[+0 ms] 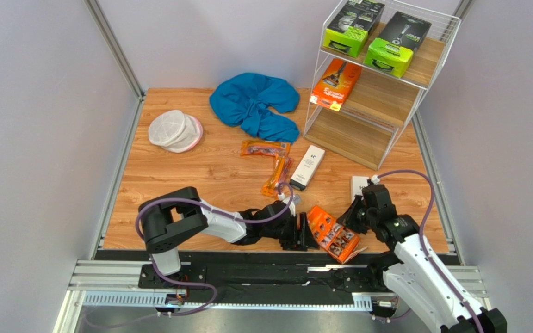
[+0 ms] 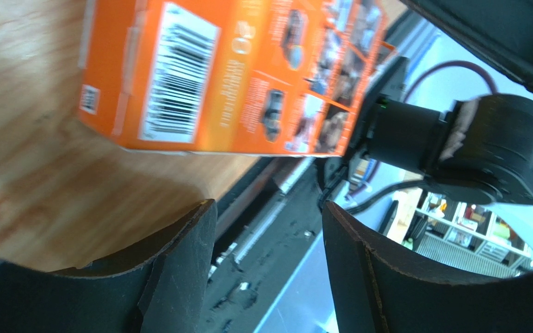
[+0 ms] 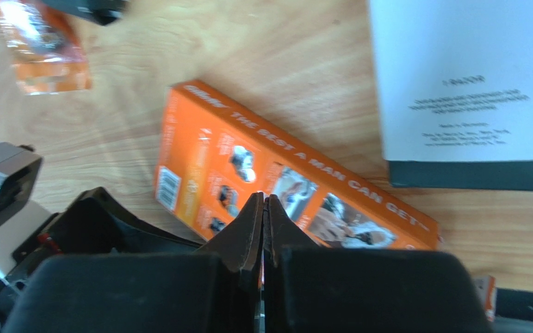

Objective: Place and organize the shaving razors onto the shelf

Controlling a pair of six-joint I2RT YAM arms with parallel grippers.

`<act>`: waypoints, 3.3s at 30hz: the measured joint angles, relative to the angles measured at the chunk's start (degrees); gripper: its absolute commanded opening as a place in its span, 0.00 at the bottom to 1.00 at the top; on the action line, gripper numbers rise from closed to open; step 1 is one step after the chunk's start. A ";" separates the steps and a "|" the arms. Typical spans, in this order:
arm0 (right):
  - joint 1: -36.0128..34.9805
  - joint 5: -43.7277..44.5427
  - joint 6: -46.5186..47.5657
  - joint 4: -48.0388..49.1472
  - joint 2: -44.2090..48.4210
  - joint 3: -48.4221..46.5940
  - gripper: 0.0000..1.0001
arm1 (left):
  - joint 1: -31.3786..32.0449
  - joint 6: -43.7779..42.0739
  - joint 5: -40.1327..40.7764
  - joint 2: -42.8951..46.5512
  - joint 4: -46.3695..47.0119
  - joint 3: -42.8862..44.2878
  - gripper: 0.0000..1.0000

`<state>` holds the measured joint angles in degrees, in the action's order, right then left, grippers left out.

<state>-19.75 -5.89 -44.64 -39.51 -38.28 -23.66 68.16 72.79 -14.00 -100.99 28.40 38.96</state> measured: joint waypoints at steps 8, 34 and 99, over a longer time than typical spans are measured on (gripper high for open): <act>0.00 4.22 -0.04 -2.64 -6.86 -0.50 0.00 | -2.47 3.19 -1.25 -4.66 3.02 2.69 0.66; -0.07 4.26 0.98 -2.54 -5.64 -2.64 0.00 | -20.70 -7.08 -8.92 -6.56 -7.02 12.92 0.65; -13.99 -9.22 -5.51 1.29 -13.35 -0.39 0.00 | -2.56 -1.68 3.58 17.62 -29.49 -4.68 0.69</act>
<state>-33.74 -15.11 -50.15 -38.22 -51.64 -24.05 65.60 71.11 -10.41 -83.37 -1.08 34.28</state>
